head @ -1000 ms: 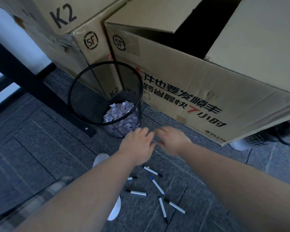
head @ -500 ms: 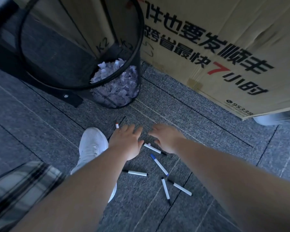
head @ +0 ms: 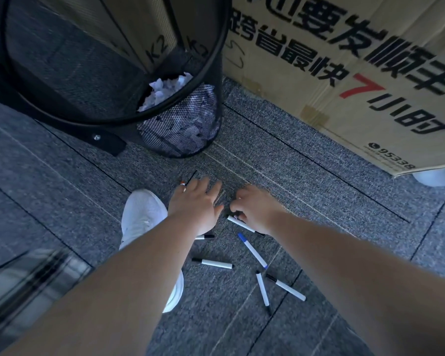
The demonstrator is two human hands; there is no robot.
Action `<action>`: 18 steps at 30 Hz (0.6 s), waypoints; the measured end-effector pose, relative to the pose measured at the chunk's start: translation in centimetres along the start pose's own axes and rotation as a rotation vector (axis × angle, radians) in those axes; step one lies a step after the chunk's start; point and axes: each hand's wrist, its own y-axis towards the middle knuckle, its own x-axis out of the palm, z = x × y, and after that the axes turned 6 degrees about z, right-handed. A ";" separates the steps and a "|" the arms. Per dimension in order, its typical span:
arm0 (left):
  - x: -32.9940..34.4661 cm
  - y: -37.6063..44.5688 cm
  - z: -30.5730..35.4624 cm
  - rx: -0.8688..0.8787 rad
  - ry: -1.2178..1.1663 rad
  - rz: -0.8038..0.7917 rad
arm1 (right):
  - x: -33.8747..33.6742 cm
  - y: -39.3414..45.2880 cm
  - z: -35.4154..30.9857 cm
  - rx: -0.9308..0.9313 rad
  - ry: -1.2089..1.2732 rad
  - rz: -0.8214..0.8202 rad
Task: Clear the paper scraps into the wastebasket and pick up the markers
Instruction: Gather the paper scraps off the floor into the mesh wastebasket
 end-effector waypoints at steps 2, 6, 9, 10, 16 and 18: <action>0.0 0.1 -0.1 -0.003 0.006 -0.002 | 0.1 0.1 0.0 -0.022 0.006 0.009; -0.1 0.1 -0.4 -0.010 0.017 0.000 | 0.1 0.2 0.1 -0.078 -0.008 0.009; -0.2 0.1 -0.6 -0.019 0.025 -0.003 | 0.1 0.3 0.2 -0.122 -0.031 0.005; -0.2 0.1 -0.6 -0.021 0.024 -0.005 | 0.1 0.3 0.2 -0.129 -0.040 -0.007; -1.3 -0.4 -0.5 -0.019 0.014 -0.017 | -1.2 -0.3 0.5 -0.054 -0.036 -0.006; -2.3 -0.8 -0.6 -0.019 0.024 -0.007 | -2.8 -0.5 0.8 0.006 -0.032 0.041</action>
